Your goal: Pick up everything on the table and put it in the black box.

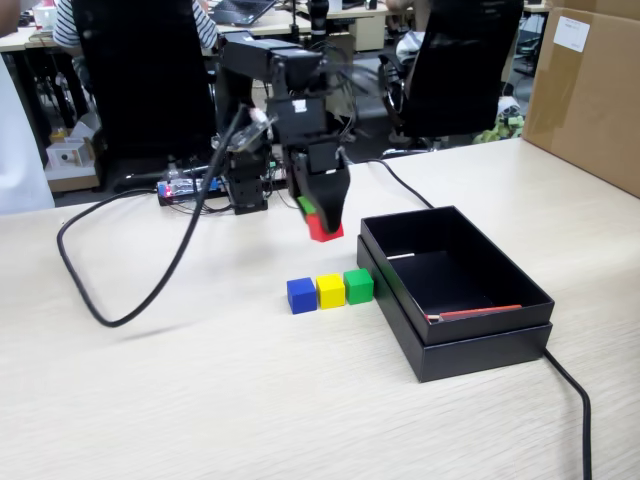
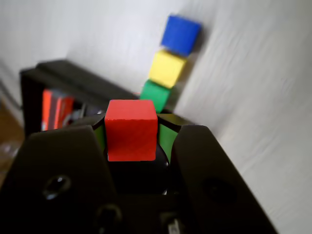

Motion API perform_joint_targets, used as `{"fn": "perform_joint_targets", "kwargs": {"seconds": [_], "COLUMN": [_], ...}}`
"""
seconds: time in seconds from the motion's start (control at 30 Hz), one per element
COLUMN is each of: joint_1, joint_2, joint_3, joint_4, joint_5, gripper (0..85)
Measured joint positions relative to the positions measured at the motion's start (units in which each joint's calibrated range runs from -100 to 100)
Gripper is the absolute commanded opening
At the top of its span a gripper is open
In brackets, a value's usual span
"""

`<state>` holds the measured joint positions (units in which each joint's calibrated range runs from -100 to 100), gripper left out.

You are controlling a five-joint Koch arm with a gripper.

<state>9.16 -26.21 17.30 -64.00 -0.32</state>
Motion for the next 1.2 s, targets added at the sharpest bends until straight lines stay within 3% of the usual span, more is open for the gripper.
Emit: {"fn": "perform_joint_targets", "kwargs": {"seconds": [0.3, 0.6, 0.87, 1.07, 1.2], "joint_1": [6.0, 6.9, 7.1, 7.1, 7.1], "joint_2": [17.1, 35.3, 40.3, 40.5, 40.1], "joint_3": [13.1, 13.1, 13.1, 13.1, 13.0], "joint_4": [-0.1, -0.1, 0.0, -0.1, 0.0], "joint_5": [2.2, 4.1, 4.9, 5.2, 5.2], "gripper": [14.2, 14.5, 14.9, 35.2, 39.4]}}
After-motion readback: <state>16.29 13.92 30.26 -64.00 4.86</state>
